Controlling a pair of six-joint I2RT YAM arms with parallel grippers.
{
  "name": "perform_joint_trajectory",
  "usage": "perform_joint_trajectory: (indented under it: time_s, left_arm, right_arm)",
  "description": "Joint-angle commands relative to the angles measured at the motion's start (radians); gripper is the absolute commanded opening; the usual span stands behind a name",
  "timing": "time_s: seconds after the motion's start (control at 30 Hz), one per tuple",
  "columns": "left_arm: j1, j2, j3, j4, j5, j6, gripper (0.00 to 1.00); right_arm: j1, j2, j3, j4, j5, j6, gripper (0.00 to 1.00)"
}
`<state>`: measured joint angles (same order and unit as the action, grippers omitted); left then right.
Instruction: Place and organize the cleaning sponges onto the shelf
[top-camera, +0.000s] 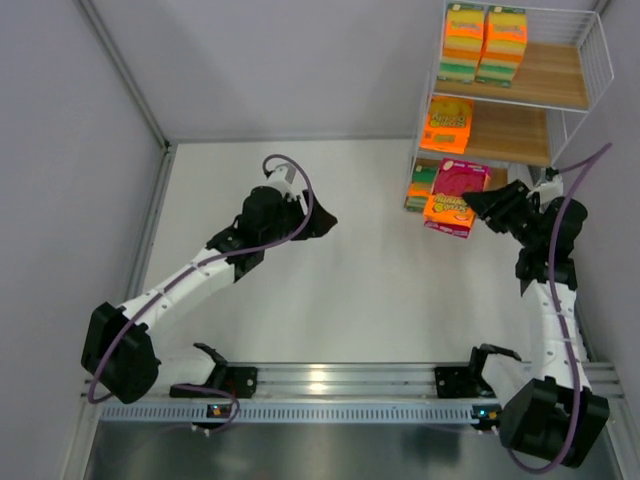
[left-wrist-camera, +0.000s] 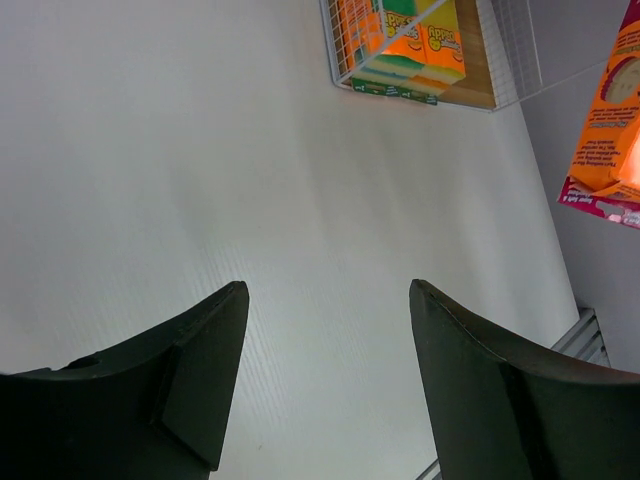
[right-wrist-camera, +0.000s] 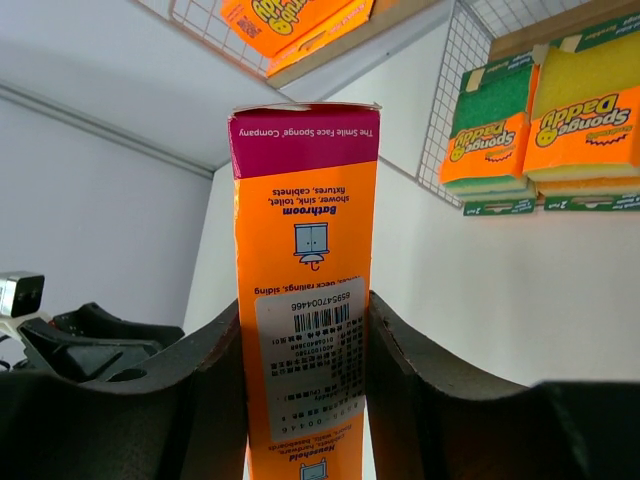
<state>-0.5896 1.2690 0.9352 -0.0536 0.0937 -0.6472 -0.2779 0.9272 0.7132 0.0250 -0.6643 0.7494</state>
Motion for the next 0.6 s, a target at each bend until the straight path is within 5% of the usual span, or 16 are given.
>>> perform_joint_trajectory:
  time_s: [0.0, 0.57]
  left_arm:
    - [0.001, 0.004, -0.001, 0.011, 0.035, 0.030, 0.72]
    - [0.004, 0.018, 0.071, 0.012, 0.067, 0.133, 0.72]
  right_arm:
    - [-0.036, -0.028, 0.086, 0.004, -0.008, -0.041, 0.33]
    - [-0.182, 0.111, 0.287, -0.037, 0.049, -0.130, 0.33]
